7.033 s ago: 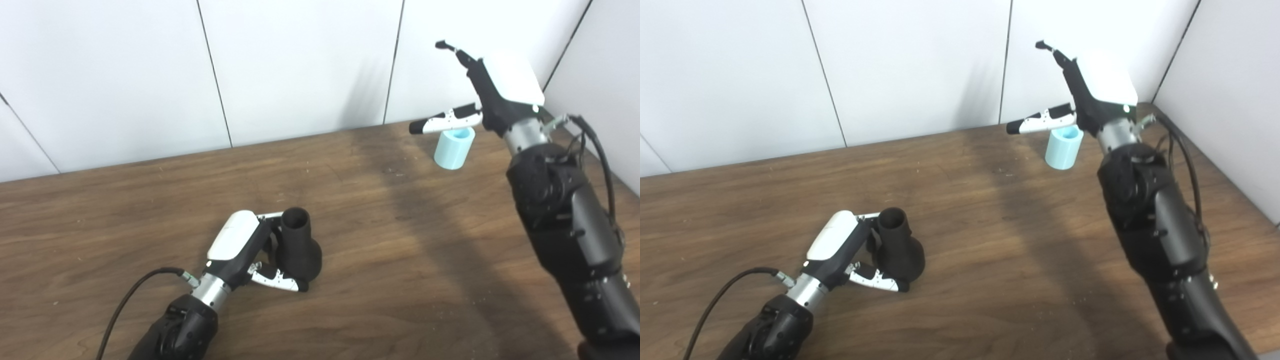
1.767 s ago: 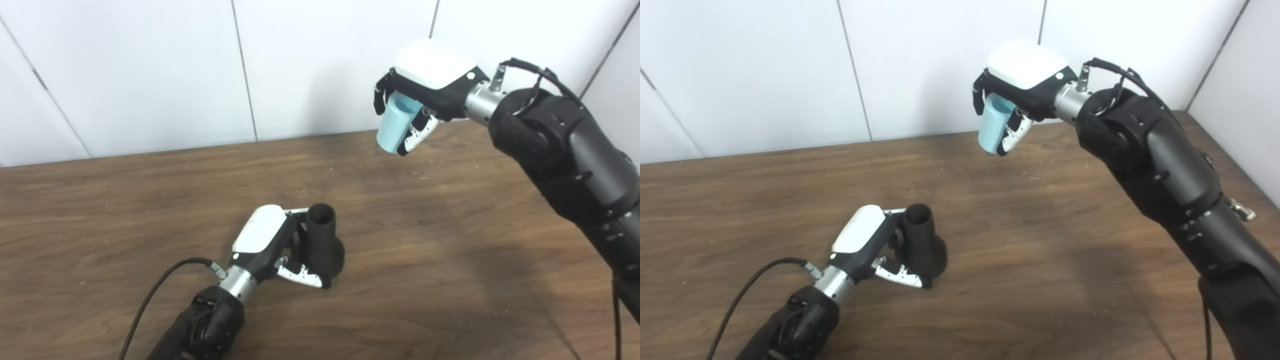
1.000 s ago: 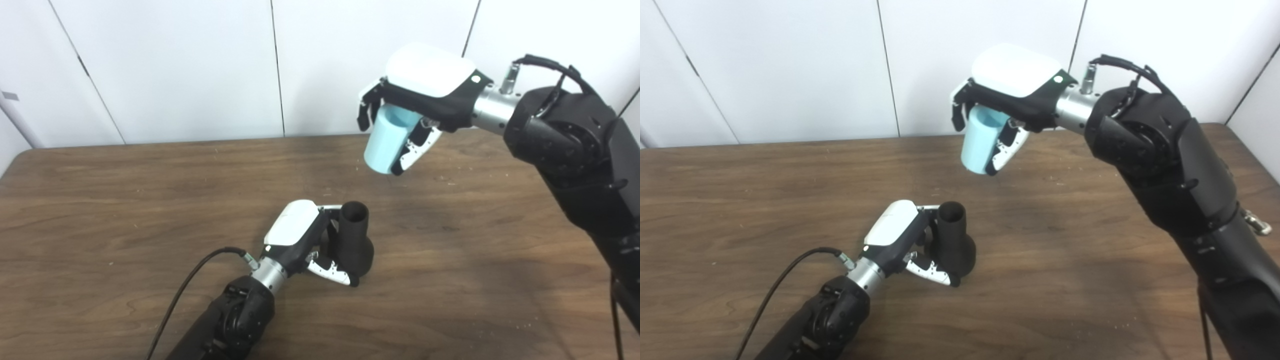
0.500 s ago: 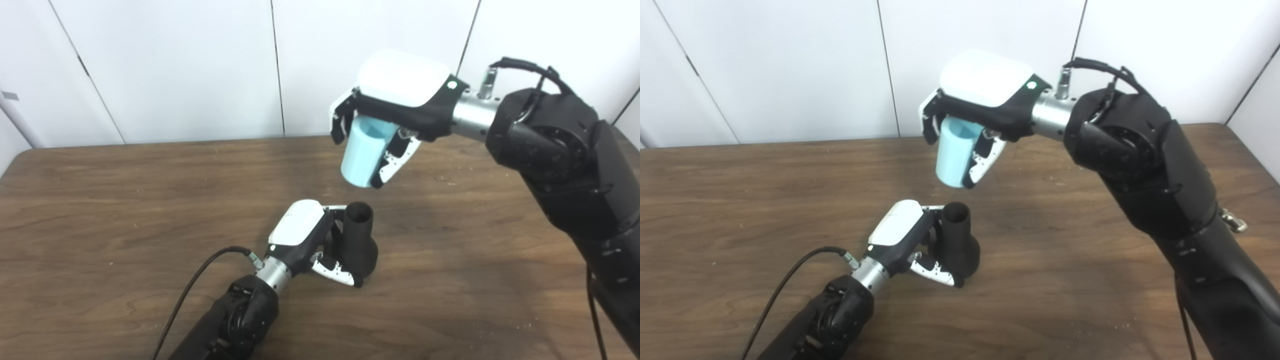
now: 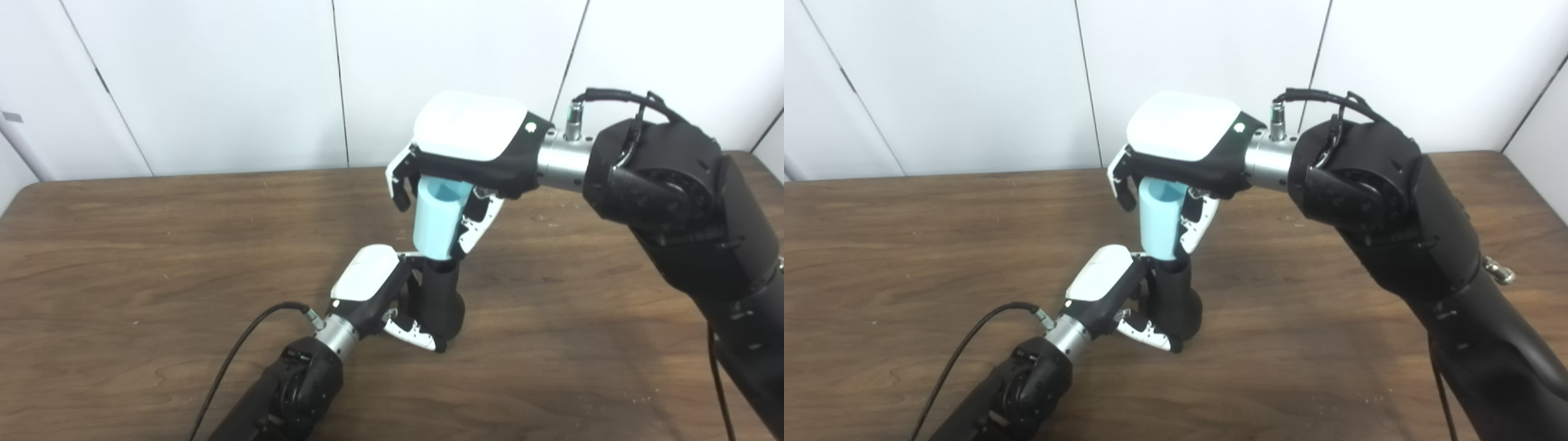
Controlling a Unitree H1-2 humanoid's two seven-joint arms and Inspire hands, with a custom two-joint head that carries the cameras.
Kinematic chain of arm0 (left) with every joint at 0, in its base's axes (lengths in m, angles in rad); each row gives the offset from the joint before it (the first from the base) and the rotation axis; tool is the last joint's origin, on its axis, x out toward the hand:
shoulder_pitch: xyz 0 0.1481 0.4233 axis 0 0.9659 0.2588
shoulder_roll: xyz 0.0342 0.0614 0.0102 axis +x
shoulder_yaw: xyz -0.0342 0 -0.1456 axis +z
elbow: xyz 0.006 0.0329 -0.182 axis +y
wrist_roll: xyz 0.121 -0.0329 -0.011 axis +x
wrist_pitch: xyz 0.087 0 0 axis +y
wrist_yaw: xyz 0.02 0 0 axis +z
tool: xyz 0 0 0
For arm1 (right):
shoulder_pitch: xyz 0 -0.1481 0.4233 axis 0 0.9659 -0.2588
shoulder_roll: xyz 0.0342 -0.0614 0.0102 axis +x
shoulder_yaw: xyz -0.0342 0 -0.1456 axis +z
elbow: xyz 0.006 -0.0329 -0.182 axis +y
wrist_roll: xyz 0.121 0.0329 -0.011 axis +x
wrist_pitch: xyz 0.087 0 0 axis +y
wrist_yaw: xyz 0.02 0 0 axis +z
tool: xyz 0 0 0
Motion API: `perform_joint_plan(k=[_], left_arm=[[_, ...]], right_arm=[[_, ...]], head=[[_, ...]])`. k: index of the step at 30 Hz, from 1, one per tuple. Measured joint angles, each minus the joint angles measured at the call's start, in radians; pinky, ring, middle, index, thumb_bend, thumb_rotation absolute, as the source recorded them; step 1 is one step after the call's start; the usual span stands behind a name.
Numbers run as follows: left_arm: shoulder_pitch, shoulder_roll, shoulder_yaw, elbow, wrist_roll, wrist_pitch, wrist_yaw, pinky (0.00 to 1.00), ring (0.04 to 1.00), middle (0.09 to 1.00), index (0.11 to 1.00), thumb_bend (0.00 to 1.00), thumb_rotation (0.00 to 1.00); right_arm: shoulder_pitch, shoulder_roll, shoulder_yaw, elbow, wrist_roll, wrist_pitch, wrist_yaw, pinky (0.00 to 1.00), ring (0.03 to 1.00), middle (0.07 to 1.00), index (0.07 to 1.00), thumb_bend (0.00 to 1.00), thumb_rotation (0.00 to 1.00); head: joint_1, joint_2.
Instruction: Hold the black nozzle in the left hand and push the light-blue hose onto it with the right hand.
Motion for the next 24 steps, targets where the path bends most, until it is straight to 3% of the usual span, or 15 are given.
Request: perform_joint_plan(k=[24], left_arm=[[0.0, -0.004, -0.001, 0.0, 0.001, 0.001, 0.0, 0.43, 0.432, 0.467, 0.49, 0.53, 0.0]], right_arm=[[0.009, -0.001, 0.018, 0.015, -0.042, -0.036, 0.03, 0.25, 0.344, 0.456, 0.54, 0.51, 0.0]], head=[[0.0, 0.003]])
